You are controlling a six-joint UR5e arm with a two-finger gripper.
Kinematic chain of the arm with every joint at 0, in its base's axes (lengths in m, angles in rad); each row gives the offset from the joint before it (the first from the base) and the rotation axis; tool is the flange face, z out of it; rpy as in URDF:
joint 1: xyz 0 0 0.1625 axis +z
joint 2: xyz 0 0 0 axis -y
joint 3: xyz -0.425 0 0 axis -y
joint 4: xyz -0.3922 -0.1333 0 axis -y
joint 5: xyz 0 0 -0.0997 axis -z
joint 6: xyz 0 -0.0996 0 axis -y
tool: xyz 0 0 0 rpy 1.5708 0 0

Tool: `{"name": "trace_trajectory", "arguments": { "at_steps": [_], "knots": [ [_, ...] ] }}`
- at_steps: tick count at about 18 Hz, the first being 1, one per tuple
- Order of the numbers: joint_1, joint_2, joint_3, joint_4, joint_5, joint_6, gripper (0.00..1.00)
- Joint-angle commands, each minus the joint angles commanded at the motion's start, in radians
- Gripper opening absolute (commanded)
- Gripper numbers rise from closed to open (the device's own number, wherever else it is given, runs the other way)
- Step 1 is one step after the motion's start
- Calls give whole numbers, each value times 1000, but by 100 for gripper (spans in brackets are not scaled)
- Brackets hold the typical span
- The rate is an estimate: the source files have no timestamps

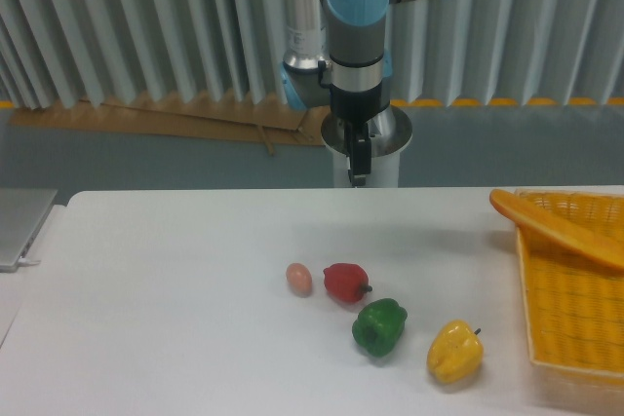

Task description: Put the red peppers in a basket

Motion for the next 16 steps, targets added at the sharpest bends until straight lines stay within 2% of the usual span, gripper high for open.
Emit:
{"name": "trace_trajectory", "arguments": {
  "at_steps": [16],
  "knots": [
    [-2,5,-8,8,0,-8,100]
  ]
}}
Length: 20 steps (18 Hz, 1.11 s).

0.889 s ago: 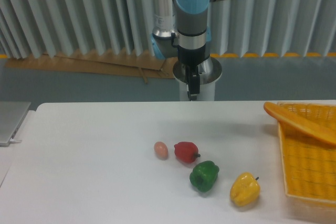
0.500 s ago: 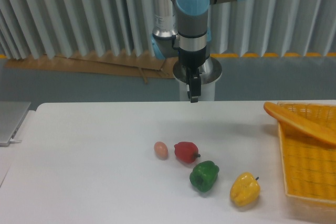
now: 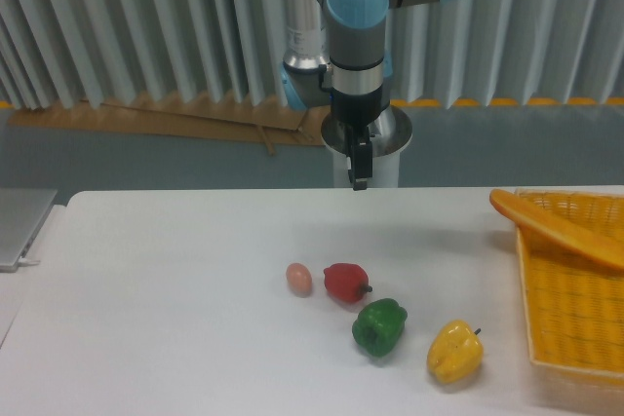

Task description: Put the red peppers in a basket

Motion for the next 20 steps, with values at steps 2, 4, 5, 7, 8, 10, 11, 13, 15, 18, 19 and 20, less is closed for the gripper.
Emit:
{"name": "trace_trajectory", "arguments": {
  "at_steps": [2,4,5,7,8,10,11,13,15,18,19,20],
  "knots": [
    [0,-2,0,0,0,0,100],
    [0,0,0,0,0,0,100],
    [0,0,0,0,0,0,100],
    [0,0,0,0,0,2,100],
    [0,0,0,2,0,0,100],
    [0,0,0,2,0,2,100],
    [0,0,0,2,0,2,100],
    [0,0,0,2,0,2,100],
    [0,0,0,2,2,2,100],
    [2,2,-2,2,3,8,100],
    [0,2,-2,2,6,-1,100],
    [0,0,-2,0,8,-11,100]
  ]
}}
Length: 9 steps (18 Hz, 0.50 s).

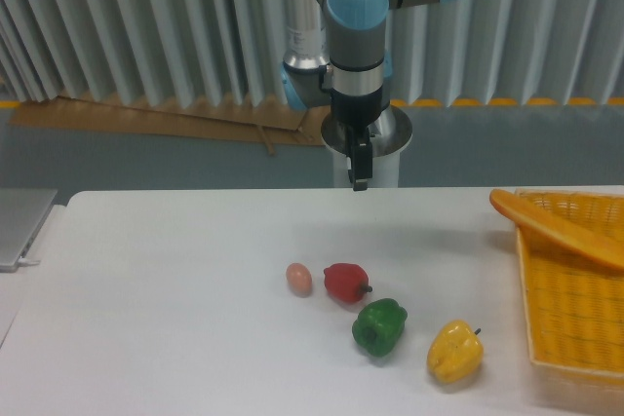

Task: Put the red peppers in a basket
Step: 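Move the gripper over the red pepper and lower onto it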

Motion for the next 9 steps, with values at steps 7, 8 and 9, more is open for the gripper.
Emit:
{"name": "trace_trajectory", "arguments": {
  "at_steps": [7,8,9],
  "knots": [
    [8,-11,-87,162,34,-65,100],
    [9,-15,-92,184,34,-65,100],
    [6,-34,-91,190,40,-65,100]
  ]
}}
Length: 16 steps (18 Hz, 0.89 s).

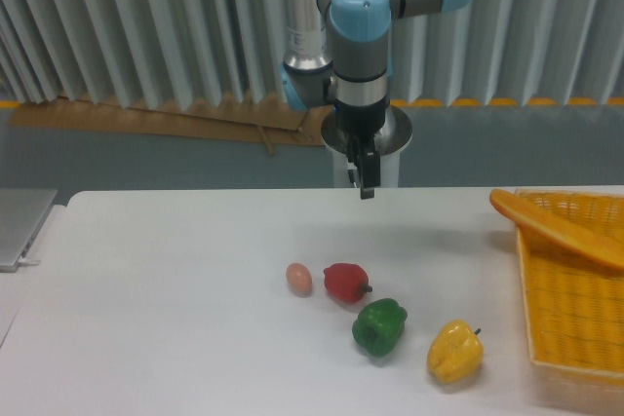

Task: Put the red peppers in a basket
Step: 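Move the gripper over the red pepper and lower onto it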

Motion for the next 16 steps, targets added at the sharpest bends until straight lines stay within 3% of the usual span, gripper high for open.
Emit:
{"name": "trace_trajectory", "arguments": {
  "at_steps": [4,7,11,16],
  "knots": [
    [-44,-78,35,3,78,21,100],
    [-93,-123,94,-9,75,185,100],
    [-126,-175,110,-1,37,288,100],
    [-109,-218,89,9,45,471,100]
  ]
}}
